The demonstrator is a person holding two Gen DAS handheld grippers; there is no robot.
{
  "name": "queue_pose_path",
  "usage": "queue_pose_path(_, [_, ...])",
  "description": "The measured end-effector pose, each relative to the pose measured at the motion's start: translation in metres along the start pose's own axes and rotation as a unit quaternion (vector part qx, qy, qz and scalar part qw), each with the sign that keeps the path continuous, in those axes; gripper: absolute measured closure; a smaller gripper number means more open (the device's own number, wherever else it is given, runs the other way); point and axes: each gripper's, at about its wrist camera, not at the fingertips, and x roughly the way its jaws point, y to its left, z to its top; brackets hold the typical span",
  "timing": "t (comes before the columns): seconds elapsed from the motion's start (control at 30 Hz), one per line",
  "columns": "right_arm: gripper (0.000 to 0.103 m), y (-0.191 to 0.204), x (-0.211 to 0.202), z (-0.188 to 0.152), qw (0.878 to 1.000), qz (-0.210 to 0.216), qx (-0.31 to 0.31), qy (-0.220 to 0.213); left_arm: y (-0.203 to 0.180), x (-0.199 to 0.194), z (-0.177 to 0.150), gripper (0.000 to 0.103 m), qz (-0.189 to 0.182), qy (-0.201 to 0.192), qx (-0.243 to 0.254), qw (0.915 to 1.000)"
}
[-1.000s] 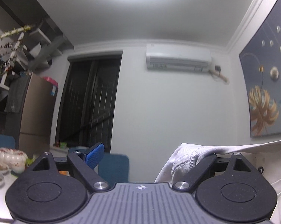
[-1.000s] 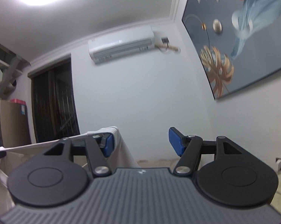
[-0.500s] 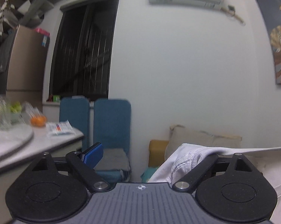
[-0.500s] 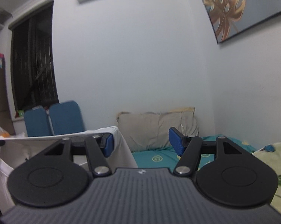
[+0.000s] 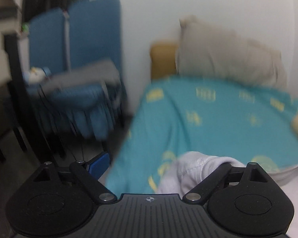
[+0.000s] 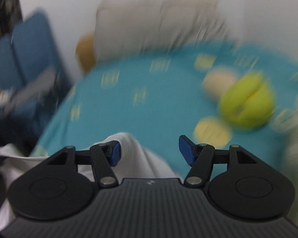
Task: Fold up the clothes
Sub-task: 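Lift the T-shirt high with both tools and shake it out, then lower the T-shirt flat onto the bed with both tools and release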
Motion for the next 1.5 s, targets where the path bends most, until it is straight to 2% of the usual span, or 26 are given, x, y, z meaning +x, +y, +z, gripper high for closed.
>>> queue_pose_path(0.07, [0.037, 0.001, 0.031, -0.009, 0.997, 0.04, 0.007, 0.068, 0.003, 0.025, -0.004, 0.011, -0.024, 0.053, 0.012, 0.9982])
queue_pose_path(0.1, [0.032, 0.001, 0.035, -0.011, 0.995, 0.058, 0.009, 0.076, 0.005, 0.032, -0.004, 0.01, -0.038, 0.072, 0.015, 0.9966])
queue_pose_path(0.13, [0.019, 0.003, 0.033, -0.01, 0.994, 0.079, 0.009, 0.074, 0.008, 0.035, -0.005, 0.008, -0.051, 0.088, 0.016, 0.9947])
queue_pose_path(0.17, [0.013, 0.003, 0.03, -0.009, 0.991, 0.105, 0.019, 0.076, 0.011, 0.032, -0.005, 0.006, -0.061, 0.1, 0.018, 0.9929])
queue_pose_path(0.23, [0.015, 0.003, 0.021, -0.006, 0.986, 0.142, 0.041, 0.081, 0.015, 0.026, -0.004, 0.003, -0.082, 0.124, 0.022, 0.9886])
queue_pose_path(0.37, [0.015, 0.015, -0.023, 0.001, 0.991, 0.125, 0.024, 0.047, 0.027, -0.021, -0.002, 0.0, -0.084, 0.102, 0.024, 0.991])
queue_pose_path(0.47, [0.015, 0.03, -0.087, -0.011, 0.993, 0.114, 0.0, 0.012, 0.038, -0.076, -0.003, 0.0, -0.094, 0.079, 0.015, 0.9923])
queue_pose_path(0.6, [0.015, 0.047, -0.175, -0.032, 0.994, 0.103, -0.024, -0.032, 0.053, -0.171, -0.013, 0.0, -0.098, 0.035, 0.002, 0.9945])
queue_pose_path(0.77, [0.015, 0.055, -0.285, -0.08, 0.993, 0.099, -0.01, -0.063, 0.063, -0.289, -0.048, 0.0, -0.089, -0.014, -0.007, 0.9959])
queue_pose_path(0.93, [0.015, 0.06, -0.373, -0.132, 0.992, 0.09, -0.026, -0.083, 0.082, -0.381, -0.102, 0.0, -0.092, -0.042, -0.036, 0.9942])
queue_pose_path(1.03, [0.015, 0.057, -0.406, -0.161, 0.989, 0.097, -0.039, -0.105, 0.093, -0.372, -0.111, 0.0, -0.089, -0.025, -0.068, 0.9934])
queue_pose_path(1.17, [0.015, 0.049, -0.417, -0.185, 0.987, 0.102, -0.028, -0.12, 0.108, -0.359, -0.121, 0.0, -0.084, -0.002, -0.111, 0.9903])
queue_pose_path(1.4, [0.016, 0.031, -0.401, -0.194, 0.988, 0.102, 0.026, -0.111, 0.135, -0.336, -0.14, 0.004, -0.076, 0.039, -0.185, 0.9791])
queue_pose_path(1.5, [0.016, 0.026, -0.387, -0.195, 0.989, 0.092, 0.039, -0.106, 0.157, -0.299, -0.139, 0.005, -0.059, 0.057, -0.231, 0.9695])
